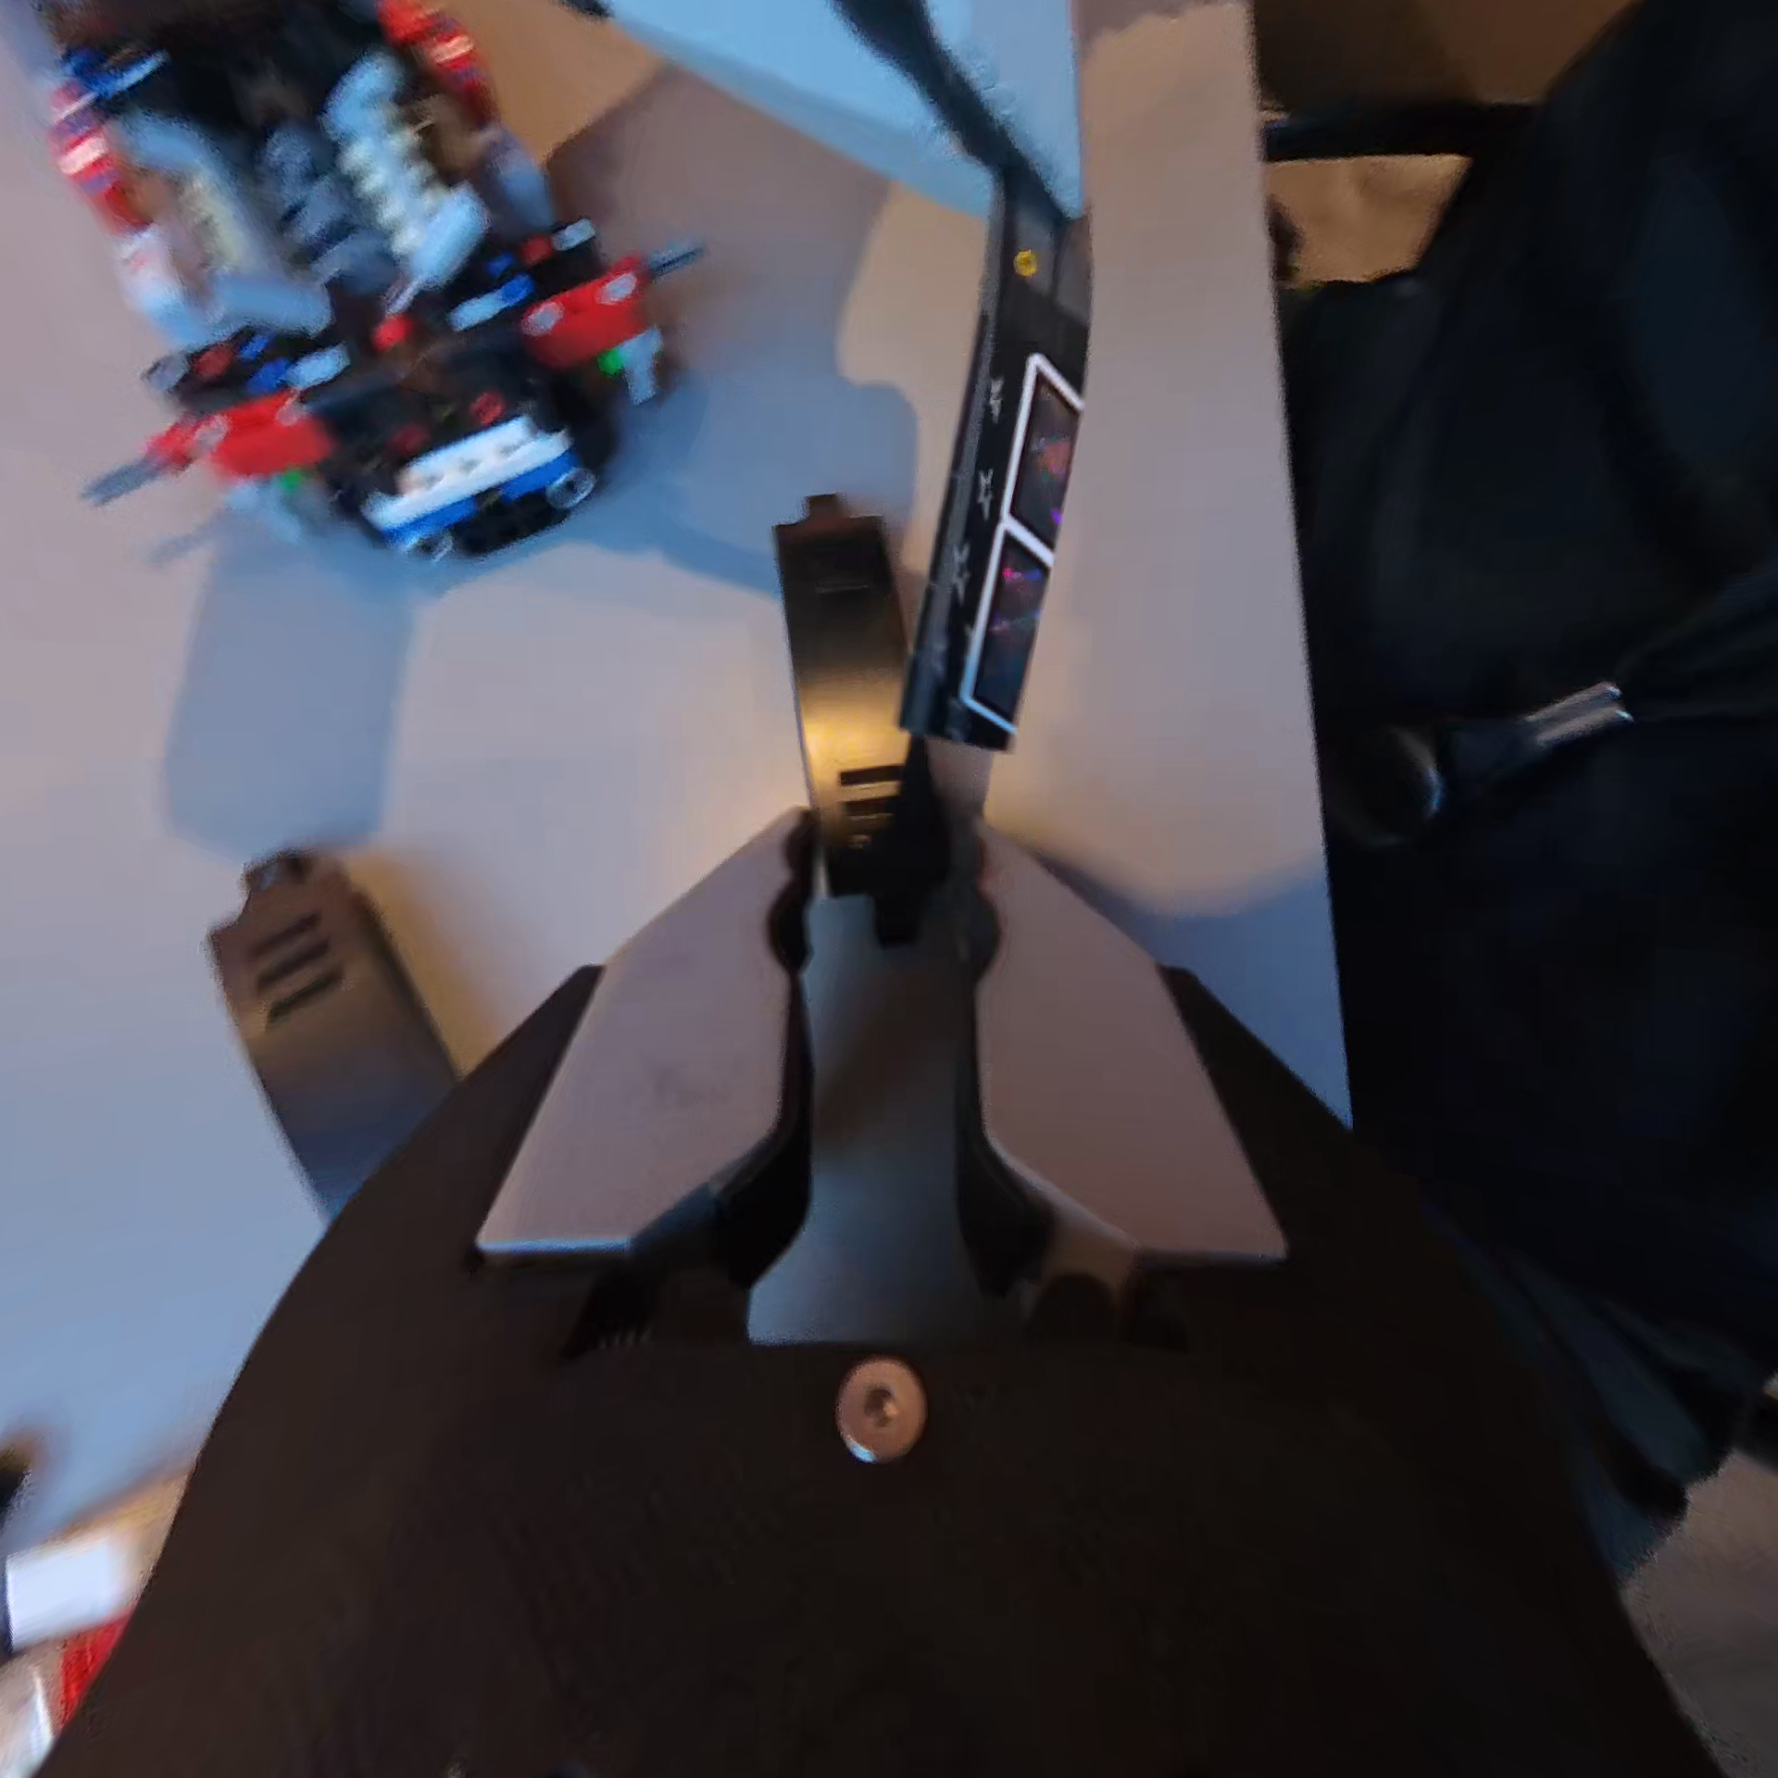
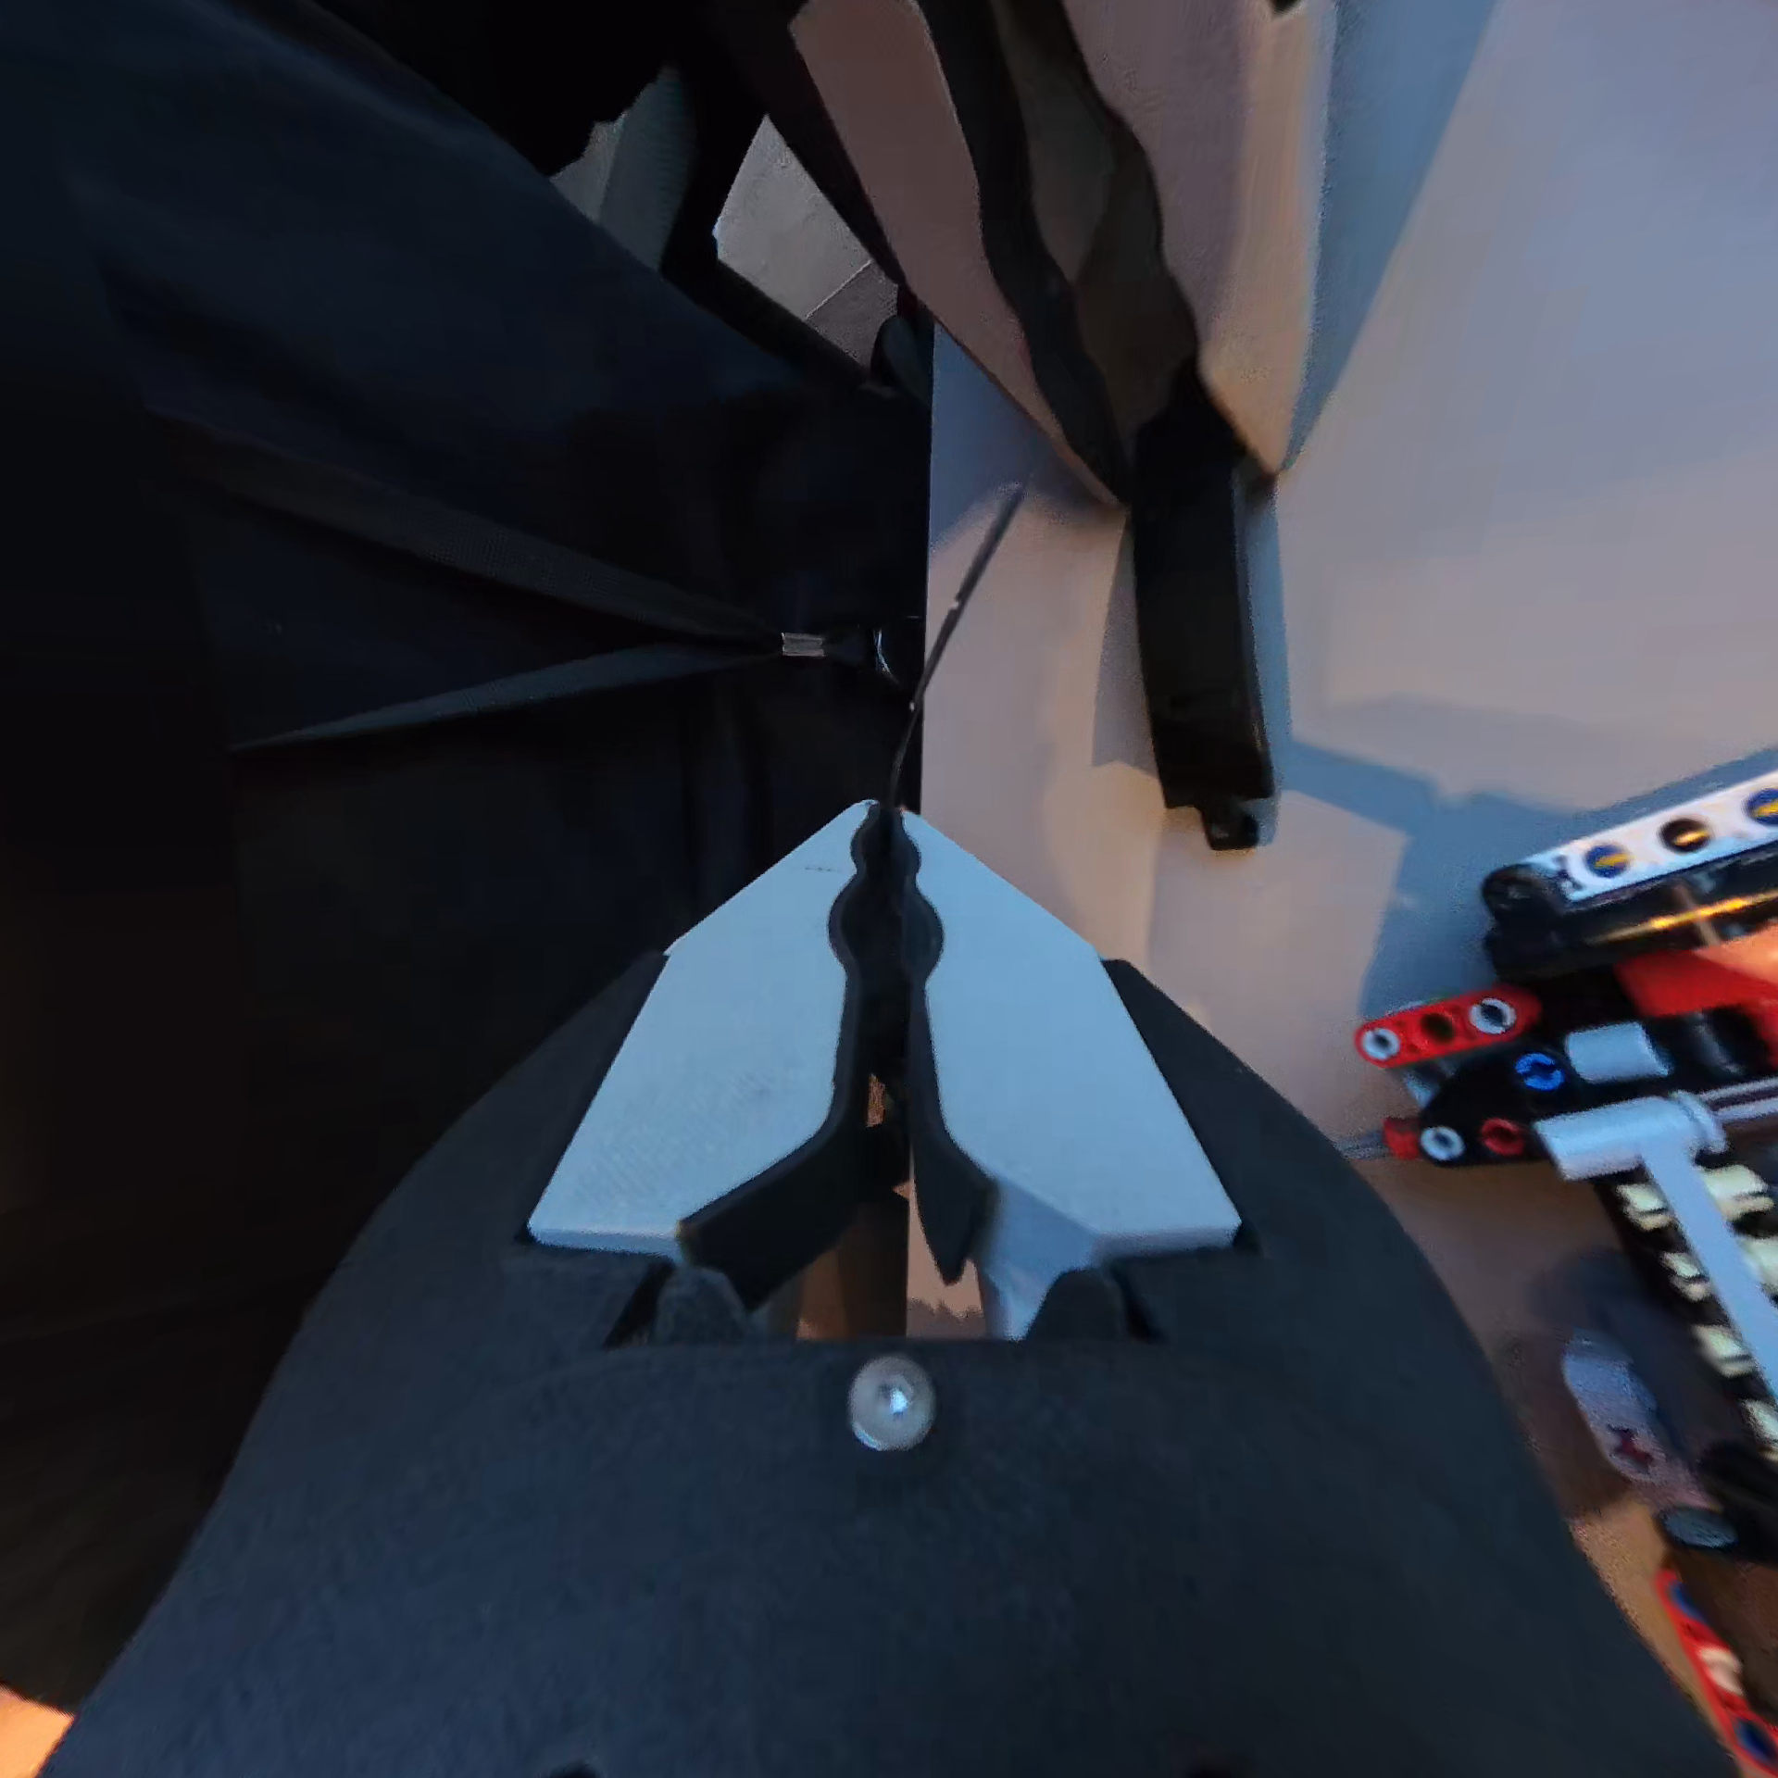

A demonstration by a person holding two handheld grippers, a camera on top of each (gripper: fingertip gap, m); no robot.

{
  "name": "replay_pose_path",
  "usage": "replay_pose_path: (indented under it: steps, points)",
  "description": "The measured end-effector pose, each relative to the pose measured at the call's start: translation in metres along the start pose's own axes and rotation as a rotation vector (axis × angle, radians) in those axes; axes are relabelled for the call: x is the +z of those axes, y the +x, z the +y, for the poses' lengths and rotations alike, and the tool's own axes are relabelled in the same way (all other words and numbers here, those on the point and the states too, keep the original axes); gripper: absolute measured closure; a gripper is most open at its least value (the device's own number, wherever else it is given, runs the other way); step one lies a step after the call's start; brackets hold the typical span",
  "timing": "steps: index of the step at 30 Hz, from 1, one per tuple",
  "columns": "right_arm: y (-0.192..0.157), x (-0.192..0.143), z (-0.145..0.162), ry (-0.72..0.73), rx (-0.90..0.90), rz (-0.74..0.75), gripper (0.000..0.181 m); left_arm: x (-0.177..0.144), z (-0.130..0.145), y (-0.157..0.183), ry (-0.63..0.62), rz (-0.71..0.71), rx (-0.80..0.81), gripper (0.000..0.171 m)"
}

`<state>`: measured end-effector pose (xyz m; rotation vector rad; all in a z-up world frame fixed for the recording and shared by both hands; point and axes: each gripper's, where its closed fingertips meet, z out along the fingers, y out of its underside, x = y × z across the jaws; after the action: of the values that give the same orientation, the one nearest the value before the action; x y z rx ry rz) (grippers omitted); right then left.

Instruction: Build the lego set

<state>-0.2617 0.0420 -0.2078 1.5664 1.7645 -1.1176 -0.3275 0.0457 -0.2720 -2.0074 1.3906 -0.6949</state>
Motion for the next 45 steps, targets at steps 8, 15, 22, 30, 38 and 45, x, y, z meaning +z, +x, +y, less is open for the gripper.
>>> replay_pose_path:
  steps: [8, 15, 22, 30, 38, 45]
  points:
    - [-0.01, 0.002, 0.029, 0.078, 0.075, 0.004, 0.181, 0.025, -0.02, 0.019, -0.016, 0.113, 0.12, 0.145]
    - [-0.011, 0.007, 0.039, 0.126, 0.079, -0.008, 0.181, 0.013, -0.026, 0.021, 0.051, 0.087, 0.05, 0.131]
    - [-0.021, 0.013, 0.037, 0.142, 0.011, -0.001, 0.181, -0.008, -0.052, 0.043, 0.227, 0.254, -0.138, 0.143]
    - [-0.023, 0.012, 0.037, 0.146, -0.048, 0.077, 0.181, -0.021, -0.046, 0.034, 0.231, 0.203, -0.249, 0.145]
    - [-0.021, 0.007, 0.034, 0.159, -0.059, 0.055, 0.181, -0.025, -0.017, 0.026, 0.194, 0.101, -0.343, 0.144]
    - [-0.015, 0.008, 0.03, 0.153, -0.032, 0.016, 0.181, -0.025, -0.012, 0.025, 0.176, 0.011, -0.266, 0.137]
